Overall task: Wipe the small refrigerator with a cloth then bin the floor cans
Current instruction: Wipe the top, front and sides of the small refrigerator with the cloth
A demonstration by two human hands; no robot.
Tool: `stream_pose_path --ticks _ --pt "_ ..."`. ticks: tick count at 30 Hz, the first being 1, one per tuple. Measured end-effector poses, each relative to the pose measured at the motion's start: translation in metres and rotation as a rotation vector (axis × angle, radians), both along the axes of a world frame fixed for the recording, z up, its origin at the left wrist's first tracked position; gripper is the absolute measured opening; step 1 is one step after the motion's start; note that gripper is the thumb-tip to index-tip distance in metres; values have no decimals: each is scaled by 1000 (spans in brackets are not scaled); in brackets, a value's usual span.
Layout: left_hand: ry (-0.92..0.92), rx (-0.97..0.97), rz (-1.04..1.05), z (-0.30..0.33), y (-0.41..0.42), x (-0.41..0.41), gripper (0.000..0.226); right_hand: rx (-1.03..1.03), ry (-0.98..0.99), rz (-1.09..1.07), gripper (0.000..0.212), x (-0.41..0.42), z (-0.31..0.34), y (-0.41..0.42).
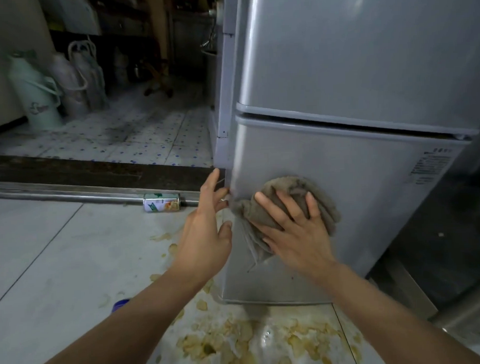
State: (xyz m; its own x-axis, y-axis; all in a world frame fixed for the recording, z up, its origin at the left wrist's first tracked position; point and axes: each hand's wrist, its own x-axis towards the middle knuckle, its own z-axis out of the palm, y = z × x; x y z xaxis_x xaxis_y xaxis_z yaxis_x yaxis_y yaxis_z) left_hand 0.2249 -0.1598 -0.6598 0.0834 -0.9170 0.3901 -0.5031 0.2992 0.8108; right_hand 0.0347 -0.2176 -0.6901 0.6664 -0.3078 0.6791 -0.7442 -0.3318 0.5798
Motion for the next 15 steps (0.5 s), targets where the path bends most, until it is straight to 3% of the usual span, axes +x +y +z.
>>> stream_pose_path --ticks 6,15 --pt "-15 0 68 1 8 12 90 -79 -162 22 59 43 89 -13" --pt "7 58 162 -28 0 33 84 -163 86 123 18 65 48 -23"
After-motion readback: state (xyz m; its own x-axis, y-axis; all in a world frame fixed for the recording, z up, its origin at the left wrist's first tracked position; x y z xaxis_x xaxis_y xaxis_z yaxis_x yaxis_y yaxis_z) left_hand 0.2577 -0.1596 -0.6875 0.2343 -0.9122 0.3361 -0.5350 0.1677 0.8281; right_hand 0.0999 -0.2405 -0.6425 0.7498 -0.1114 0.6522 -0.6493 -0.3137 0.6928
